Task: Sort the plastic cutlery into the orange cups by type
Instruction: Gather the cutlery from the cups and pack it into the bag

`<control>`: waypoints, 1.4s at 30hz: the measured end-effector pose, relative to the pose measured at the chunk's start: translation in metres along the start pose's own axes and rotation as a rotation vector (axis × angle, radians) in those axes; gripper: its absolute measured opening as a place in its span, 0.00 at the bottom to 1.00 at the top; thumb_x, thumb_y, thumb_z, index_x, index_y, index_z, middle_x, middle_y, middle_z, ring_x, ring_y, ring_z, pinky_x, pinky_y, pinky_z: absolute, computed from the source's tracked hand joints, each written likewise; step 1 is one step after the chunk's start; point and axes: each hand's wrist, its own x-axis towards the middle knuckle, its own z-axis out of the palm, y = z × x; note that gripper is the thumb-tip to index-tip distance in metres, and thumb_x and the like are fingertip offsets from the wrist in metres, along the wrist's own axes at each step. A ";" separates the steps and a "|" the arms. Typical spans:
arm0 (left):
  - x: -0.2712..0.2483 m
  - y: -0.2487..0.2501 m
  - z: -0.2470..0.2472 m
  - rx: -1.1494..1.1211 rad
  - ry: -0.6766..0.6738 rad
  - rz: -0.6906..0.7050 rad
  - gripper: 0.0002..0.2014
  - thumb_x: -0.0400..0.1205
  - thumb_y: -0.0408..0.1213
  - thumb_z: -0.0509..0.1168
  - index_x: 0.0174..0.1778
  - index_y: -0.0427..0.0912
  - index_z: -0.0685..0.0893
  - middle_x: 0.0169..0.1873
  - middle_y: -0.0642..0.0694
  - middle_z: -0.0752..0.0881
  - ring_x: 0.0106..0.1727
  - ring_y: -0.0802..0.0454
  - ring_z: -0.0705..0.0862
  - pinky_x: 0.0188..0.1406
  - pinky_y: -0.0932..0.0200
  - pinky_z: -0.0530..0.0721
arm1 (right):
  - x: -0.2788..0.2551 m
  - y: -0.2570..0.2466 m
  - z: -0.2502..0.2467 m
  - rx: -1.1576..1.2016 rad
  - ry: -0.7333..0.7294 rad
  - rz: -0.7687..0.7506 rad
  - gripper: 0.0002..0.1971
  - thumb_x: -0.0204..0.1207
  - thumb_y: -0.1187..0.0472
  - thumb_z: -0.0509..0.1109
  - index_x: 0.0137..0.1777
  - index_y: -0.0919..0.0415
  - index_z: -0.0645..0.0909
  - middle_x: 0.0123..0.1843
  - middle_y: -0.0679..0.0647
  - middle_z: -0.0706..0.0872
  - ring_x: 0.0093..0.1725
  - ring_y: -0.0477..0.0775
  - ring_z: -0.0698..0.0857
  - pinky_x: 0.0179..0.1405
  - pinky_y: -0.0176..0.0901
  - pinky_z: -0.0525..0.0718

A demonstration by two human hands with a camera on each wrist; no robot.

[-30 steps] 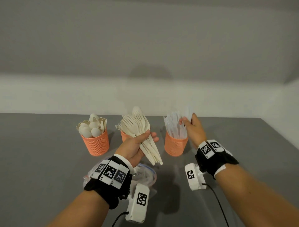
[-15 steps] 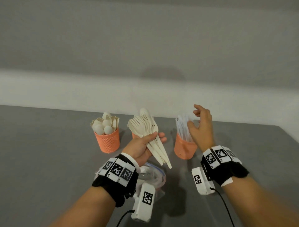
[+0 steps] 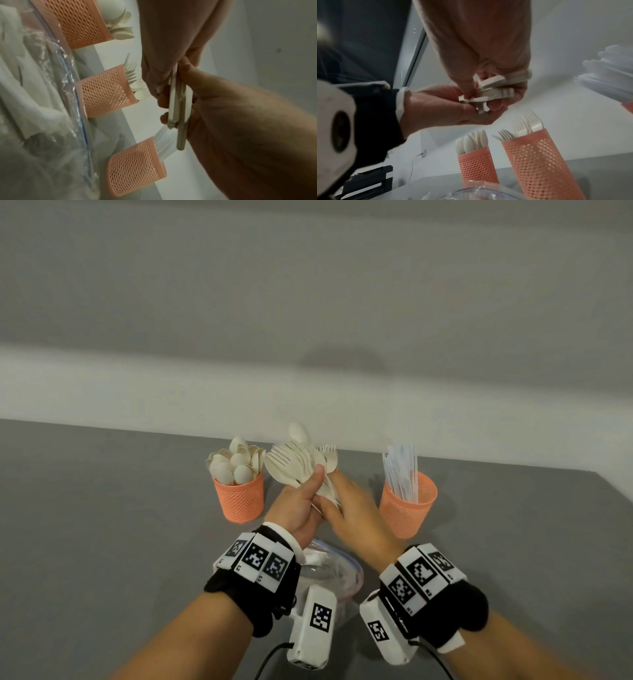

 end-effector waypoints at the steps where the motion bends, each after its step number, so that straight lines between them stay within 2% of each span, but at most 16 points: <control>1: -0.002 0.002 0.000 0.021 0.005 0.003 0.13 0.86 0.37 0.54 0.60 0.38 0.81 0.54 0.39 0.87 0.55 0.46 0.87 0.61 0.50 0.83 | 0.000 -0.003 0.002 -0.008 -0.011 0.002 0.19 0.81 0.59 0.59 0.71 0.58 0.68 0.66 0.56 0.79 0.64 0.54 0.79 0.62 0.50 0.79; 5: -0.006 0.009 -0.006 0.071 -0.004 -0.010 0.20 0.86 0.41 0.54 0.69 0.33 0.76 0.61 0.34 0.84 0.64 0.41 0.82 0.67 0.47 0.79 | 0.002 -0.005 0.004 0.101 -0.094 0.055 0.22 0.84 0.58 0.54 0.77 0.61 0.62 0.75 0.54 0.73 0.73 0.51 0.73 0.72 0.46 0.73; 8: -0.008 0.010 -0.012 0.086 -0.001 0.008 0.21 0.84 0.40 0.56 0.70 0.31 0.74 0.63 0.31 0.81 0.67 0.37 0.80 0.66 0.46 0.80 | 0.001 -0.011 0.000 0.319 -0.154 0.136 0.21 0.85 0.58 0.52 0.78 0.57 0.62 0.73 0.45 0.73 0.72 0.43 0.71 0.69 0.25 0.70; 9: -0.008 0.011 -0.014 0.087 -0.001 0.015 0.21 0.84 0.40 0.56 0.69 0.30 0.75 0.64 0.29 0.81 0.67 0.35 0.79 0.66 0.44 0.79 | 0.001 -0.012 0.000 0.423 -0.149 0.189 0.20 0.85 0.58 0.52 0.77 0.57 0.65 0.71 0.46 0.75 0.70 0.43 0.74 0.68 0.25 0.71; 11: -0.008 0.016 -0.016 0.120 0.014 0.029 0.17 0.84 0.39 0.57 0.62 0.33 0.79 0.58 0.29 0.83 0.62 0.35 0.82 0.62 0.42 0.80 | 0.001 -0.013 0.001 0.607 -0.130 0.281 0.19 0.85 0.56 0.53 0.73 0.58 0.71 0.66 0.59 0.82 0.64 0.53 0.82 0.69 0.44 0.78; 13: -0.007 0.020 -0.017 0.140 0.015 0.053 0.11 0.84 0.37 0.57 0.55 0.36 0.82 0.51 0.33 0.86 0.53 0.40 0.86 0.55 0.45 0.84 | 0.002 -0.017 0.004 0.697 -0.126 0.322 0.18 0.85 0.56 0.53 0.69 0.62 0.74 0.59 0.70 0.84 0.54 0.66 0.86 0.60 0.56 0.82; 14: -0.006 0.020 -0.019 0.134 0.015 0.066 0.10 0.84 0.35 0.58 0.53 0.37 0.83 0.48 0.34 0.87 0.48 0.43 0.88 0.50 0.47 0.87 | 0.003 -0.017 0.005 0.737 -0.134 0.331 0.18 0.85 0.57 0.53 0.69 0.64 0.74 0.52 0.69 0.86 0.47 0.67 0.86 0.52 0.55 0.85; 17: -0.009 0.023 -0.021 0.099 0.030 0.090 0.11 0.85 0.33 0.57 0.59 0.34 0.79 0.37 0.37 0.89 0.31 0.46 0.89 0.23 0.54 0.86 | 0.003 -0.022 0.006 0.836 -0.153 0.357 0.16 0.85 0.59 0.54 0.67 0.66 0.74 0.33 0.56 0.81 0.27 0.50 0.80 0.25 0.39 0.82; 21: -0.011 0.025 -0.021 0.189 0.055 0.095 0.09 0.84 0.31 0.59 0.51 0.32 0.82 0.35 0.36 0.89 0.32 0.42 0.89 0.25 0.49 0.88 | 0.005 -0.021 0.017 0.659 -0.122 0.248 0.15 0.82 0.52 0.59 0.65 0.55 0.74 0.25 0.46 0.80 0.21 0.49 0.76 0.20 0.42 0.75; 24: -0.012 0.027 -0.021 0.248 0.074 0.054 0.10 0.84 0.33 0.59 0.49 0.30 0.82 0.30 0.34 0.86 0.24 0.40 0.86 0.19 0.48 0.85 | 0.006 -0.020 0.019 0.681 -0.142 0.250 0.13 0.82 0.54 0.60 0.63 0.58 0.74 0.25 0.46 0.78 0.21 0.48 0.74 0.17 0.40 0.75; 28: -0.011 0.029 -0.029 0.322 0.073 0.032 0.13 0.85 0.35 0.56 0.53 0.27 0.79 0.20 0.36 0.79 0.16 0.43 0.77 0.18 0.53 0.81 | 0.007 -0.017 0.017 0.747 -0.206 0.243 0.10 0.83 0.62 0.59 0.59 0.66 0.74 0.32 0.52 0.79 0.24 0.47 0.78 0.20 0.37 0.80; 32: -0.006 0.038 -0.038 0.253 0.182 0.107 0.04 0.84 0.28 0.56 0.51 0.34 0.75 0.32 0.40 0.83 0.30 0.49 0.84 0.40 0.49 0.87 | 0.017 -0.009 0.009 0.856 -0.159 0.299 0.10 0.80 0.69 0.58 0.59 0.61 0.74 0.27 0.51 0.74 0.20 0.46 0.69 0.16 0.36 0.68; 34: -0.002 0.046 -0.046 0.210 0.234 0.125 0.05 0.85 0.28 0.54 0.46 0.39 0.73 0.31 0.42 0.80 0.26 0.54 0.83 0.32 0.58 0.86 | 0.029 -0.005 -0.003 0.901 -0.025 0.316 0.12 0.78 0.71 0.57 0.57 0.58 0.74 0.26 0.51 0.72 0.20 0.46 0.68 0.16 0.35 0.67; 37: 0.002 0.059 -0.053 0.144 0.247 0.187 0.07 0.86 0.28 0.53 0.45 0.40 0.74 0.31 0.43 0.78 0.22 0.56 0.81 0.25 0.64 0.84 | 0.055 -0.001 -0.022 0.854 0.198 0.237 0.12 0.77 0.73 0.58 0.55 0.57 0.73 0.34 0.54 0.75 0.31 0.48 0.76 0.29 0.34 0.78; 40: 0.003 0.065 -0.049 0.104 0.225 0.246 0.06 0.85 0.29 0.56 0.43 0.37 0.76 0.32 0.42 0.79 0.25 0.55 0.82 0.30 0.64 0.85 | 0.078 0.005 -0.021 0.785 0.257 0.198 0.09 0.78 0.71 0.62 0.53 0.59 0.73 0.45 0.56 0.77 0.46 0.50 0.79 0.48 0.33 0.79; 42: 0.005 0.065 -0.047 0.105 0.200 0.264 0.06 0.84 0.30 0.58 0.42 0.37 0.77 0.31 0.43 0.80 0.27 0.55 0.82 0.33 0.63 0.86 | 0.087 0.011 -0.011 0.750 0.269 0.209 0.07 0.77 0.71 0.64 0.48 0.59 0.73 0.46 0.57 0.79 0.48 0.51 0.80 0.50 0.35 0.79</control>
